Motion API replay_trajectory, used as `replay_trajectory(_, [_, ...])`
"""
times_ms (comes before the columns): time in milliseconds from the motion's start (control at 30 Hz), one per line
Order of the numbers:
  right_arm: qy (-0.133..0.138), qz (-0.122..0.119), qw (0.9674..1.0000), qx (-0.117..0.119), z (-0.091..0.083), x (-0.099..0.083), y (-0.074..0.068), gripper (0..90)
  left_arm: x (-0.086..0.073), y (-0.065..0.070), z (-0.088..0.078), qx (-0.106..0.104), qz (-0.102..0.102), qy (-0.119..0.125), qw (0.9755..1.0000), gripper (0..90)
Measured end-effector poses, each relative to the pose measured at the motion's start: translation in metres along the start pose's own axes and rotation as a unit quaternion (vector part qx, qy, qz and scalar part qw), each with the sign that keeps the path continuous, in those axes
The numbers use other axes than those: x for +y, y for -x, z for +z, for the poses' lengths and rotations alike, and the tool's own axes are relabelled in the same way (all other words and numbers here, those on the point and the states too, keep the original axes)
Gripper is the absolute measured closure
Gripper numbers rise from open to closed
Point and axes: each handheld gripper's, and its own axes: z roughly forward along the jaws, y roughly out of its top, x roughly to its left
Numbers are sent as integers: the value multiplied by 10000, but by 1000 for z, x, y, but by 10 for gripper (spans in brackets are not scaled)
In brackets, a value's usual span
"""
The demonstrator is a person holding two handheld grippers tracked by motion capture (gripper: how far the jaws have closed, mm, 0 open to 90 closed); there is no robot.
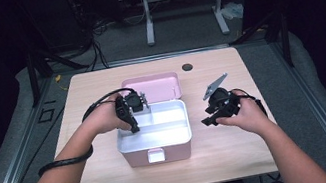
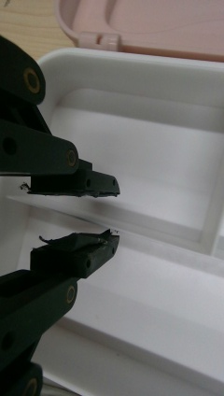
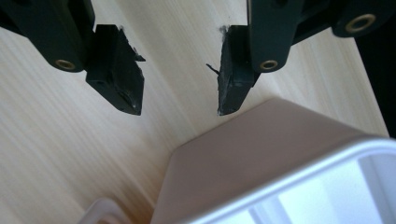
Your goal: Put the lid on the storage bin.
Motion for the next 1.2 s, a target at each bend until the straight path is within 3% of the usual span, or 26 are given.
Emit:
replay_trajectory(67, [55,53,10000,-32,-2,5,1,507,-6,-2,2,24,-112,7,9999,699])
replay_trajectory(367, [154,268,9991,-281,-5,32,7,505,-17,-7,9,-70,-226,-15,9997,700])
replay_trajectory(633, [135,574,9971,-473,1,51,25,478,-17,-5,9,-43,-271,-21,9996,703])
replay_trajectory(933, [313,1180,9911,-531,12,62,46,486,-13,-4,10,-33,-274,-141,9995,719])
replay_trajectory(1067, [427,1189,9904,-555,14,68,49,519,-14,-4,9,-38,-264,-135,9996,719])
replay_trajectory(1200, [378,1124,9906,-684,17,71,52,536,-13,-4,9,-36,-265,-141,9995,719])
